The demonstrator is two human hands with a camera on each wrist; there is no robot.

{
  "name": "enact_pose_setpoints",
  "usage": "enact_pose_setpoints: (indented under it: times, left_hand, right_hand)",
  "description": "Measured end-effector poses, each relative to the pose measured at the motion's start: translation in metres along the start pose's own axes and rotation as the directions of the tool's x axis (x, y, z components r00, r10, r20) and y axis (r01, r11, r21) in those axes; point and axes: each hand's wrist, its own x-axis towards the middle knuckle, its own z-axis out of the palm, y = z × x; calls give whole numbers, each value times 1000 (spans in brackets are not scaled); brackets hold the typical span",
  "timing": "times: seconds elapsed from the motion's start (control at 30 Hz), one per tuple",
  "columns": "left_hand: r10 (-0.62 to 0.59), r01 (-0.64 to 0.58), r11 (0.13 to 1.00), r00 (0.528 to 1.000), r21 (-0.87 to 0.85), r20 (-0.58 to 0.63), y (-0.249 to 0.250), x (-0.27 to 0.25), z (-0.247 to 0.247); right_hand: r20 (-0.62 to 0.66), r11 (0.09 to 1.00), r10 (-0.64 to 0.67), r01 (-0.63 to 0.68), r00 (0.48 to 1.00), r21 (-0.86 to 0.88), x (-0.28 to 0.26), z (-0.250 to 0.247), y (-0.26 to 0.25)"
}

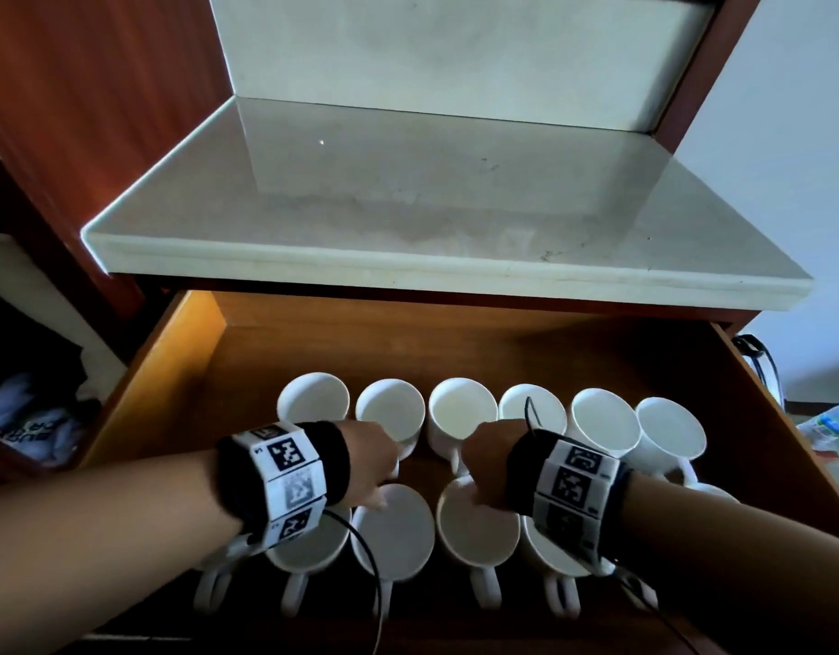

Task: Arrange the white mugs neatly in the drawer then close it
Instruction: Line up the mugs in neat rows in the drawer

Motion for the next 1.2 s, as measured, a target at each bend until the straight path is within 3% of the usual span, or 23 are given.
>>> enact_pose_setpoints:
  times: [0.17,0.5,0.6,0.73,0.83,1.03,1.2]
  left_hand:
    - [-13,15,999,999,36,-49,12,8,3]
    - [-4,1,998,998,-61,-56,7,9,4]
    - [-37,24,988,995,-151,-89,-16,-3,0]
    - [-98,97,995,995,-28,-24,-48,-23,8]
    - [-102,102,995,994,-16,26,-56,-28,24]
    - [-57,57,998,998,-4,17,-50,-24,34]
    - [-34,34,995,999,92,-8,-43,-21,33]
  right_hand:
    - [123,999,-48,47,991,14,12,8,1]
    - [156,997,-70,65,985,32,9,3,6]
    - [36,999,-20,19,999,37,2,-10,6]
    - [-128,993,-67,79,990,85,4,-31,-15]
    - [-76,988,-140,145,987,55,16,-32,-40]
    - [56,987,-147,143,988,79,39,-17,-58]
    - [71,987,-140,134,988,86,42,-16,-61]
